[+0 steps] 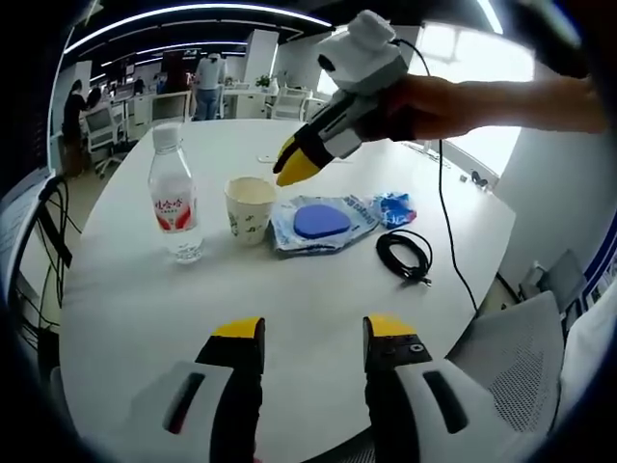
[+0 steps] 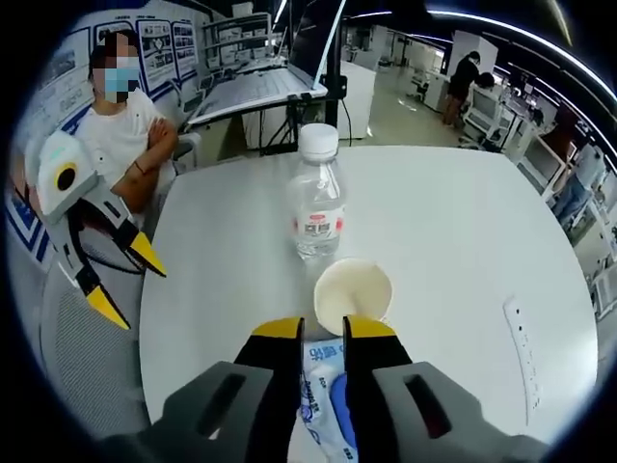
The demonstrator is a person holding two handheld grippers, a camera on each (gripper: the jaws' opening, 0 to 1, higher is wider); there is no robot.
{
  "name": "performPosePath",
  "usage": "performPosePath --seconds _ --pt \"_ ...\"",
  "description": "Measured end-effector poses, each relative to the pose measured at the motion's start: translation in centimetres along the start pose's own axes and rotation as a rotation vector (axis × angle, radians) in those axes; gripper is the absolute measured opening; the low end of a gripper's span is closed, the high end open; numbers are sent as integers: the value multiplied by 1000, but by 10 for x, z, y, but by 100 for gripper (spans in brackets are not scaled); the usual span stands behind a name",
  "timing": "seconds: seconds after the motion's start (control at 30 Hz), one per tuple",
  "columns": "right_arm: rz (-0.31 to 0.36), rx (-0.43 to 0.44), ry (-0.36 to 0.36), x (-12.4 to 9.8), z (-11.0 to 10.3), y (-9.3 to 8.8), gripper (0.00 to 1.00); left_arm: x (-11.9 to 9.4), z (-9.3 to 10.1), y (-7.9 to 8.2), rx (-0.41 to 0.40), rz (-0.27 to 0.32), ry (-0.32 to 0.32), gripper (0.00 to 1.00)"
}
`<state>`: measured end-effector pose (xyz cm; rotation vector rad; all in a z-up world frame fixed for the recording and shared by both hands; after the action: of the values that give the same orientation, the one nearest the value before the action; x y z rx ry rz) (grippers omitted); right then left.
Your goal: Arrange the tabletop items into an orderly group along one side of the table until the central work area is clear of visible clutter.
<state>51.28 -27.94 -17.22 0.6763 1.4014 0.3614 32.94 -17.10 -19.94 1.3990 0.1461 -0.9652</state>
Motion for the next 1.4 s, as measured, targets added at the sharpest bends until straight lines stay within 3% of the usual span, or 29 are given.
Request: performPosePath --seconds 0.2,0.63,1.0,1.4 --pt "68 81 4 -16 -3 -9 14 3 3 4 2 1 -5 40" --pt "127 236 -46 -47 1 -44 14 11 11 10 8 0 -26 40" --pt "168 407 -119 -76 1 -100 15 14 5 14 -18 10 -12 40" --pt "171 511 -173 -104 -11 -155 15 15 -5 15 -18 3 1 40"
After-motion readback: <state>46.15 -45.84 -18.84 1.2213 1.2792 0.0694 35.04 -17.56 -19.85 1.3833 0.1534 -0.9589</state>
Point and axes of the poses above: the point that each gripper's makers call its tool centre point, and the gripper's own axes: x roughly forward along the fingers, z roughly to its right, y roughly out of its top, the point moved 7 cm from there along -x, roughly backward along the fingers
